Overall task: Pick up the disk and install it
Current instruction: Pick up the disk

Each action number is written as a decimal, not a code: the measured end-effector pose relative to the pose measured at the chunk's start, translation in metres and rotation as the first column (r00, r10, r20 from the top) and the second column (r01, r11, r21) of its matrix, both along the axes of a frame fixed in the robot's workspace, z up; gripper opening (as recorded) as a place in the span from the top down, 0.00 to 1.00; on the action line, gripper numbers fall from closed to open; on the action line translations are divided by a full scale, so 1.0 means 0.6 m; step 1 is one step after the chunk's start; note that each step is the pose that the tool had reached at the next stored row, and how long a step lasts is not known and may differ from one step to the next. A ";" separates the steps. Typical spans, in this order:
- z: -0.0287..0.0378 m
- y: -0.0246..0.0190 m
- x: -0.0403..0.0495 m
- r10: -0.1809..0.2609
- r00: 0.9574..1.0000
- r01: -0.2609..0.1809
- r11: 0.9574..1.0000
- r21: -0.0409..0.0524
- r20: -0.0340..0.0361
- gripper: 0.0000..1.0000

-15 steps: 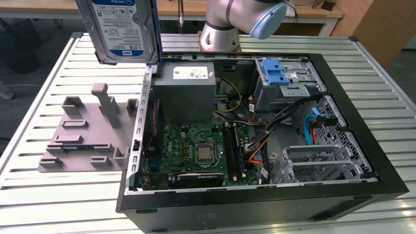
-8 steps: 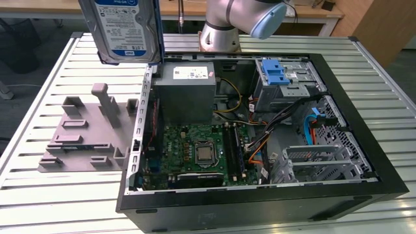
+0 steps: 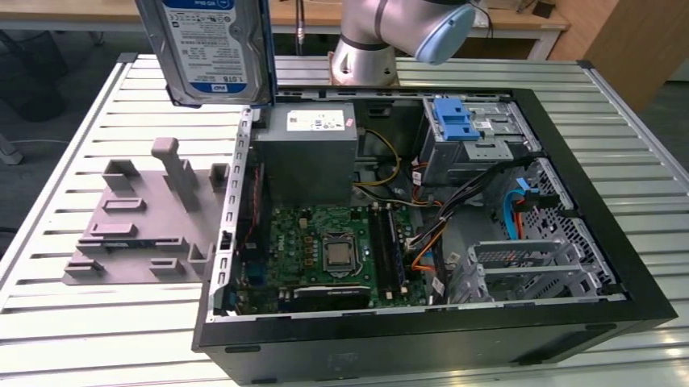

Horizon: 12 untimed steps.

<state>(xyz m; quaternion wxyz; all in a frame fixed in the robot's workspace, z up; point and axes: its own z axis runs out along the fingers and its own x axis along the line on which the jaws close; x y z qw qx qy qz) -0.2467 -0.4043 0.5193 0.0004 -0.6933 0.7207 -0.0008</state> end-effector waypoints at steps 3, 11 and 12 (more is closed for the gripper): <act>0.000 -0.0001 0.002 0.000 1.000 0.000 1.000 0.000 0.000 0.64; 0.000 -0.0007 0.009 0.000 1.000 0.000 1.000 0.000 0.000 0.64; 0.000 -0.0007 0.010 0.000 1.000 0.000 1.000 0.000 0.000 0.64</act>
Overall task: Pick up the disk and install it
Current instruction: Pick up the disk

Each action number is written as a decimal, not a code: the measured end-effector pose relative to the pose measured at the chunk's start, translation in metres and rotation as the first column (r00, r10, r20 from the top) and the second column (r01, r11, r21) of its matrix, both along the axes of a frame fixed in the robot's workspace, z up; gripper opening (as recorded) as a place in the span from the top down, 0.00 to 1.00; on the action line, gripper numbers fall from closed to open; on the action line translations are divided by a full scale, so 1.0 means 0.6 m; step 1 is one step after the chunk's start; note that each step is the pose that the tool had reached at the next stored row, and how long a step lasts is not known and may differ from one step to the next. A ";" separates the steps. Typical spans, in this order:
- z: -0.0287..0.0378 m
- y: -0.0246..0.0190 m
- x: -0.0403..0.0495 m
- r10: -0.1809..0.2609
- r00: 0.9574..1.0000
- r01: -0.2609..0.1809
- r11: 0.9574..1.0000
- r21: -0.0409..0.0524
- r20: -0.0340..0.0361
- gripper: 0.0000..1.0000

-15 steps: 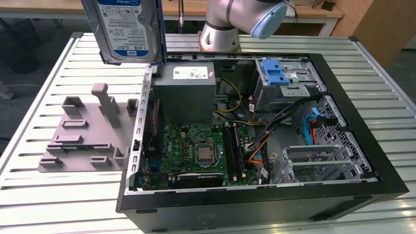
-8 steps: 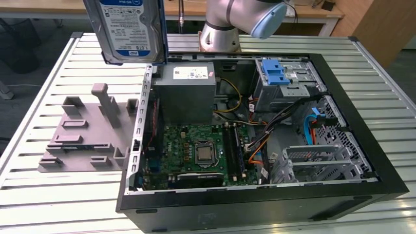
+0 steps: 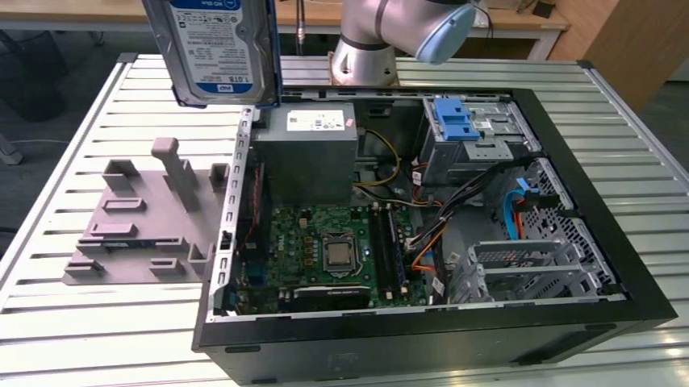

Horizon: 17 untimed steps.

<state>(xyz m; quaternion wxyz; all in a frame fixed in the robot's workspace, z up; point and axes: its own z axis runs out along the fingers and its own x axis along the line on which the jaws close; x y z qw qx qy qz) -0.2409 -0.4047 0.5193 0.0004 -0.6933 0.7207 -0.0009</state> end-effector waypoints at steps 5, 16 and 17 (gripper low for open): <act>0.000 -0.0001 0.004 0.000 1.000 0.000 1.000 0.000 0.000 0.64; 0.000 -0.0009 0.019 0.000 1.000 0.000 1.000 0.000 0.000 0.64; 0.000 -0.0012 0.022 0.000 1.000 0.000 1.000 0.000 0.000 0.64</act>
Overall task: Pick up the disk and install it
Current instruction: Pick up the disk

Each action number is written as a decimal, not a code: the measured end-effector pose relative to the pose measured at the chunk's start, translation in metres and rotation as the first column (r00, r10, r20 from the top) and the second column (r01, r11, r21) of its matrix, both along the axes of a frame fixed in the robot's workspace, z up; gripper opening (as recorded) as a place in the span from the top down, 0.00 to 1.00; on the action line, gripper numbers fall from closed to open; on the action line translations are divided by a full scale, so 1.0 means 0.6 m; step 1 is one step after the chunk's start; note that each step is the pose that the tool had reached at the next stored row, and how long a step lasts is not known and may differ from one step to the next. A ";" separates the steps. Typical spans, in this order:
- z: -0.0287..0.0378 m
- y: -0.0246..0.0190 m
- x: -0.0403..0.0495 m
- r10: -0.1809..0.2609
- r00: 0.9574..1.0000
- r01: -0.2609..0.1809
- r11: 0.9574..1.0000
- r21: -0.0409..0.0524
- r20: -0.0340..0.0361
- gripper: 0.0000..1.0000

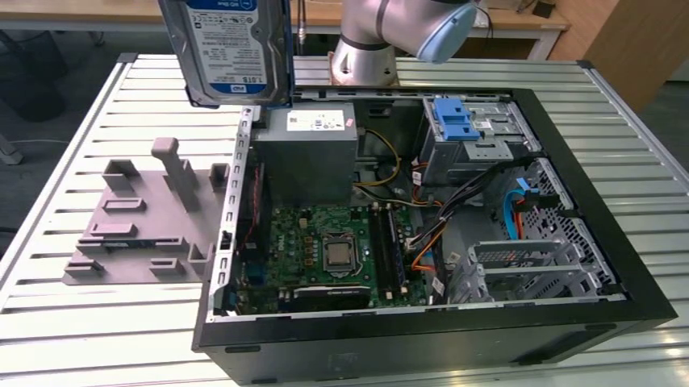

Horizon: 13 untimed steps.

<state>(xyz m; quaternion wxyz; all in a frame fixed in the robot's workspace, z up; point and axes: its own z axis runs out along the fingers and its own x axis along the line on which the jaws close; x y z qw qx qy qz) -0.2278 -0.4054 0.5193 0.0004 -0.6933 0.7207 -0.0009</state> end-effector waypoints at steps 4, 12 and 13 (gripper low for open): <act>0.000 -0.0034 0.013 0.000 1.000 0.000 1.000 0.000 0.000 0.64; 0.000 -0.0168 0.047 0.000 1.000 0.000 1.000 0.000 -0.001 0.64; 0.000 -0.0183 0.051 0.000 1.000 0.000 1.000 0.000 -0.001 0.64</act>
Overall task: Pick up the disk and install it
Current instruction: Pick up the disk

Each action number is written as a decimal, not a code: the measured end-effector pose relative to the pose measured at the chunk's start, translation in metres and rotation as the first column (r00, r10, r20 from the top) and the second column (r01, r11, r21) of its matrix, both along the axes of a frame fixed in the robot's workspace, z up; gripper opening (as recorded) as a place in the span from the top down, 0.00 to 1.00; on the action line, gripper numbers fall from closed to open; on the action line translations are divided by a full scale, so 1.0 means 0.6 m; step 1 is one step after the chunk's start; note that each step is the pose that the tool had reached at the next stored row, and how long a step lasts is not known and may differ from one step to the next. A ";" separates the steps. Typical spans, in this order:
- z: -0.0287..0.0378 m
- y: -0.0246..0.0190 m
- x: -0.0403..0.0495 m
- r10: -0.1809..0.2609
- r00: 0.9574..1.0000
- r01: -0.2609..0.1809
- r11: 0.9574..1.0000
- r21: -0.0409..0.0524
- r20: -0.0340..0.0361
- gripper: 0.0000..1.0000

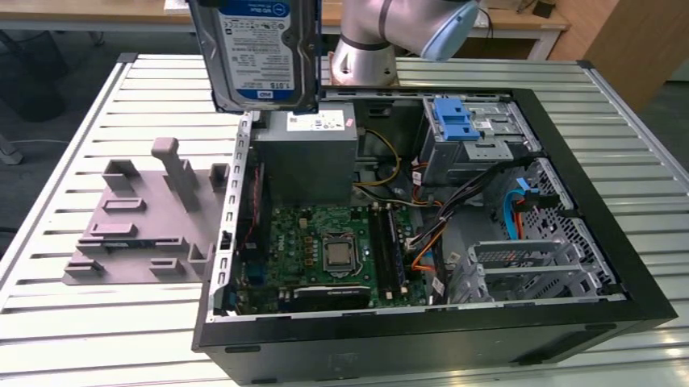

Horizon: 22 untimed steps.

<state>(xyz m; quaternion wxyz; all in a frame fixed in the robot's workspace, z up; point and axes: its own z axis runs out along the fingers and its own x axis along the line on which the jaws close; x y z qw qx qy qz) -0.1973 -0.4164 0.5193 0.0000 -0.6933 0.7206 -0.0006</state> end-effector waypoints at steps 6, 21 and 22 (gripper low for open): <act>0.000 -0.0060 0.026 0.000 1.000 0.000 1.000 0.000 0.000 0.64; -0.001 -0.0168 0.081 0.000 1.000 0.000 1.000 0.000 0.000 0.64; -0.001 -0.0208 0.082 0.000 1.000 0.000 1.000 0.000 0.000 0.64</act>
